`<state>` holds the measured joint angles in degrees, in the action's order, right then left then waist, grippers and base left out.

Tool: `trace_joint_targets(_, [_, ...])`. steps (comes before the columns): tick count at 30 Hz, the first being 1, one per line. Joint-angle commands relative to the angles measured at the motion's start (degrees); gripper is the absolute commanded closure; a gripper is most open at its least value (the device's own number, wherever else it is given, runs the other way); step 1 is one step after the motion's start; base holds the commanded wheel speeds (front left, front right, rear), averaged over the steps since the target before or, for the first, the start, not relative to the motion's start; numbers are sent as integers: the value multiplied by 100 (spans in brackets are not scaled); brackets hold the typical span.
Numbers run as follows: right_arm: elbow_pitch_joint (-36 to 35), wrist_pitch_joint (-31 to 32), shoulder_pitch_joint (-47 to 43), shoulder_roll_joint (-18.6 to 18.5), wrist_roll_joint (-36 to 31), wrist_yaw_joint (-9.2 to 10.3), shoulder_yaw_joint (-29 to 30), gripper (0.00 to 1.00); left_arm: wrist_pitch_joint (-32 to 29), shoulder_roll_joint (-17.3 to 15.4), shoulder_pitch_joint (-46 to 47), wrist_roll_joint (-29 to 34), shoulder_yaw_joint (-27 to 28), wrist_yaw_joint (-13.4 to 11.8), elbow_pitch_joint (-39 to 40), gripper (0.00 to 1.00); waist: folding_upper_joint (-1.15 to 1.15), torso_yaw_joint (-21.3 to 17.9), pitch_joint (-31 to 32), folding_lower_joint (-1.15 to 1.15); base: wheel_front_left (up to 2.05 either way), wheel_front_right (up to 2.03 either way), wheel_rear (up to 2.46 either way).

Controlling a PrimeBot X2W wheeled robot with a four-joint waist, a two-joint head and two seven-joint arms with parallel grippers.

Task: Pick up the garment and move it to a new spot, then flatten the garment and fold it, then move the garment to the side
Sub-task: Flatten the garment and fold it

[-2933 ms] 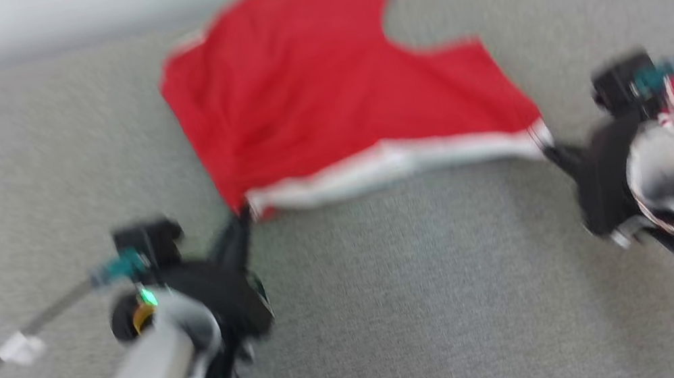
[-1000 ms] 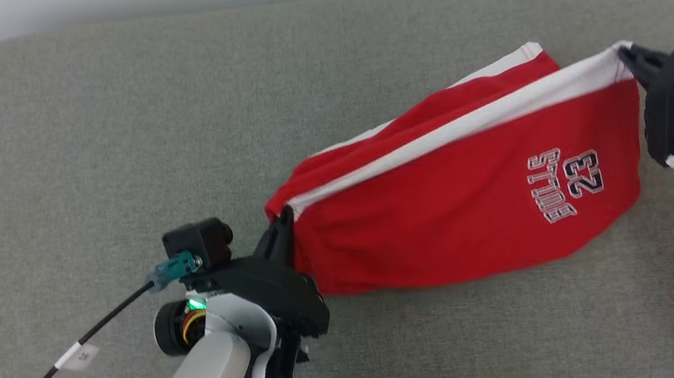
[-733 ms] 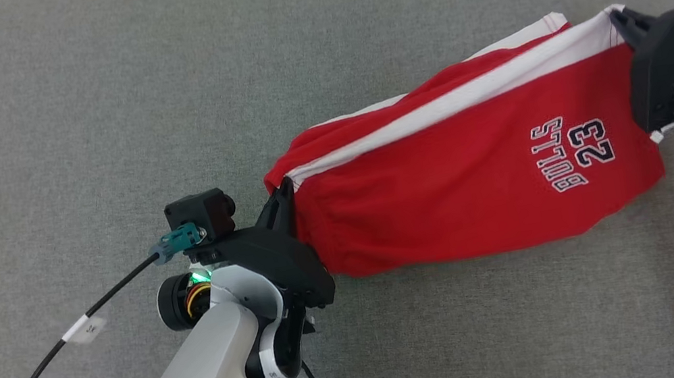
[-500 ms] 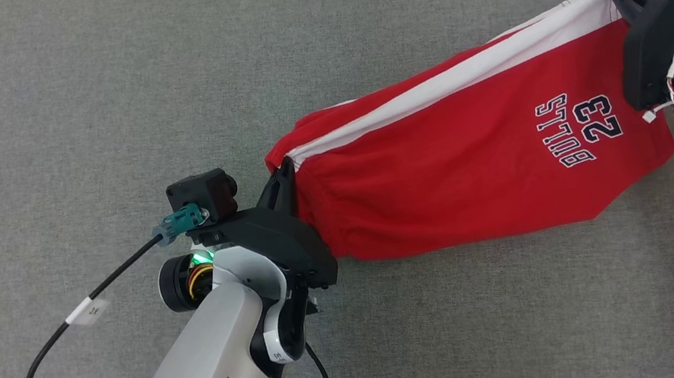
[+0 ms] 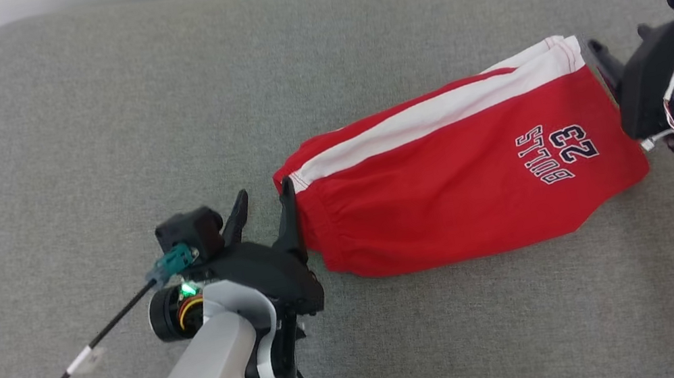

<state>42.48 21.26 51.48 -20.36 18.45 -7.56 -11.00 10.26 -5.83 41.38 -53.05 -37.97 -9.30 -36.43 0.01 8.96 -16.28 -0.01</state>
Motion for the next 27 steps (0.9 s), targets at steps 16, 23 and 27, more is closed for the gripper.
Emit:
trace_joint_targets(16, [556,558,-705,-35,305,14,794,0,490,-447,-1780,1269,607,174,1428,0,-1,464,200,1,0,0,0])
trace_joint_targets(23, [955,577,-811,253,42,13,1024,0,492,-367,-2978,1939,1231,274,2101,0,-1,669,187,1,0,0,0])
trace_joint_targets(27, [1144,642,-871,420,-36,3,1068,0,493,-253,-3331,2114,1472,336,2230,0,-1,726,209,1,0,0,0])
